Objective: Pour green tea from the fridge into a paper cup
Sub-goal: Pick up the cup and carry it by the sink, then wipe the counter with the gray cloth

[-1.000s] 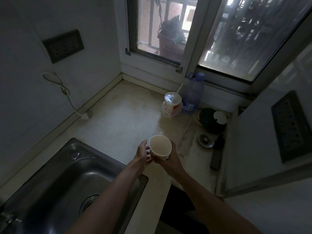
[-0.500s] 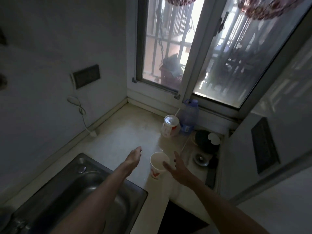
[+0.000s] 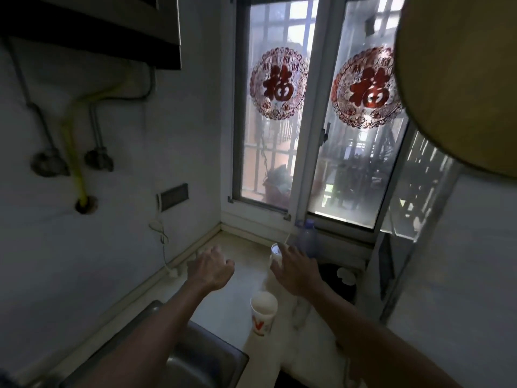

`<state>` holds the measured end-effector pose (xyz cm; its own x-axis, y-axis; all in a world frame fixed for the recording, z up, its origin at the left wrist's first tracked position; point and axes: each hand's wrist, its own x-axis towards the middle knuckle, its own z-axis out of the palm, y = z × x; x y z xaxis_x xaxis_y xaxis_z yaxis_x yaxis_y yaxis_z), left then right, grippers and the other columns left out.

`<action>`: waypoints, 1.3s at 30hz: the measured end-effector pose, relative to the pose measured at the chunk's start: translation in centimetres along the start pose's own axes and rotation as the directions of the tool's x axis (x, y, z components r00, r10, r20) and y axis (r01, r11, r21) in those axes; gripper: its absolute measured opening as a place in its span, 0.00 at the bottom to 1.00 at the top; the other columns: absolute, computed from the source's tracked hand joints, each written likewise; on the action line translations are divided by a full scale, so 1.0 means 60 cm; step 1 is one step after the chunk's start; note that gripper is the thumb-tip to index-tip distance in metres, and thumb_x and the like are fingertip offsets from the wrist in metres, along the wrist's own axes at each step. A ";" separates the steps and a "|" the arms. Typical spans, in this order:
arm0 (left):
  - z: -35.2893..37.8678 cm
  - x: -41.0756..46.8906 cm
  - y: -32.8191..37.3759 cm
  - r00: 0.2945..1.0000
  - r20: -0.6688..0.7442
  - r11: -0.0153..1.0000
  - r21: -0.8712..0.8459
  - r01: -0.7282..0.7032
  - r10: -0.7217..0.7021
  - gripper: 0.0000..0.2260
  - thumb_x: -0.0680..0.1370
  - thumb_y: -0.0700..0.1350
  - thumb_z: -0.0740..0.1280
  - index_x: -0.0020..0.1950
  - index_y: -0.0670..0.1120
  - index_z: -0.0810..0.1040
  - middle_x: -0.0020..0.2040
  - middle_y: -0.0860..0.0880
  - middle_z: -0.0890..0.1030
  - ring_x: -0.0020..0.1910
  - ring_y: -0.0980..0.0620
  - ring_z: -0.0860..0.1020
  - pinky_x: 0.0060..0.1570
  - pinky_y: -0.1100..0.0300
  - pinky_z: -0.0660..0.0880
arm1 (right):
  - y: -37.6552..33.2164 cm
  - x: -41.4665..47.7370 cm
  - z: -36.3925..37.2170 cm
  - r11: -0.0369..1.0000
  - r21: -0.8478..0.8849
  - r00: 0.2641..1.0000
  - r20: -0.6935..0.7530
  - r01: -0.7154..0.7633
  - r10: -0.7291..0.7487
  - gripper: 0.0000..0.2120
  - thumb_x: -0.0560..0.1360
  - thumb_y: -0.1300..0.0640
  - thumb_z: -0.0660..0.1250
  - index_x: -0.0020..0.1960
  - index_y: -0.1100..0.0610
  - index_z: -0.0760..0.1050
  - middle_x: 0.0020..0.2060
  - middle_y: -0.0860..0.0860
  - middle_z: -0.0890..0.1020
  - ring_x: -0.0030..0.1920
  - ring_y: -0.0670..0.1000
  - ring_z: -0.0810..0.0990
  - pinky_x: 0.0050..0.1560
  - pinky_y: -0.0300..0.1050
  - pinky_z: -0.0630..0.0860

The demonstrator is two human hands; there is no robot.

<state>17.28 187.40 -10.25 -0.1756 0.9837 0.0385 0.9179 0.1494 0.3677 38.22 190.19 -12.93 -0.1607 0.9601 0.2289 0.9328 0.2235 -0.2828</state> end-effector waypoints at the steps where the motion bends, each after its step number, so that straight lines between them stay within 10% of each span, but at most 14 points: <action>1: -0.013 -0.017 0.004 1.000 -0.017 1.000 0.022 -0.003 0.003 0.25 0.79 0.52 0.56 0.72 0.41 0.65 0.71 0.42 0.69 0.68 0.43 0.68 0.63 0.49 0.67 | -0.006 -0.008 -0.011 1.000 -0.003 1.000 -0.011 0.018 -0.018 0.26 0.79 0.40 0.55 0.73 0.49 0.62 0.70 0.53 0.71 0.68 0.56 0.71 0.62 0.53 0.69; 39: -0.289 -0.547 -0.340 0.930 -0.264 0.923 0.220 0.315 -0.254 0.25 0.79 0.54 0.53 0.70 0.41 0.64 0.70 0.40 0.66 0.67 0.38 0.64 0.64 0.41 0.64 | -0.507 -0.362 -0.117 0.902 0.107 0.880 0.198 0.418 -0.431 0.28 0.82 0.43 0.50 0.78 0.52 0.52 0.74 0.56 0.63 0.73 0.59 0.61 0.69 0.61 0.63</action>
<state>-1.85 150.32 -2.92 -0.4906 0.8508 0.1882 0.8706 0.4695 0.1473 15.59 161.35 -2.74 -0.6075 0.7820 0.1395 0.7398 0.6209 -0.2592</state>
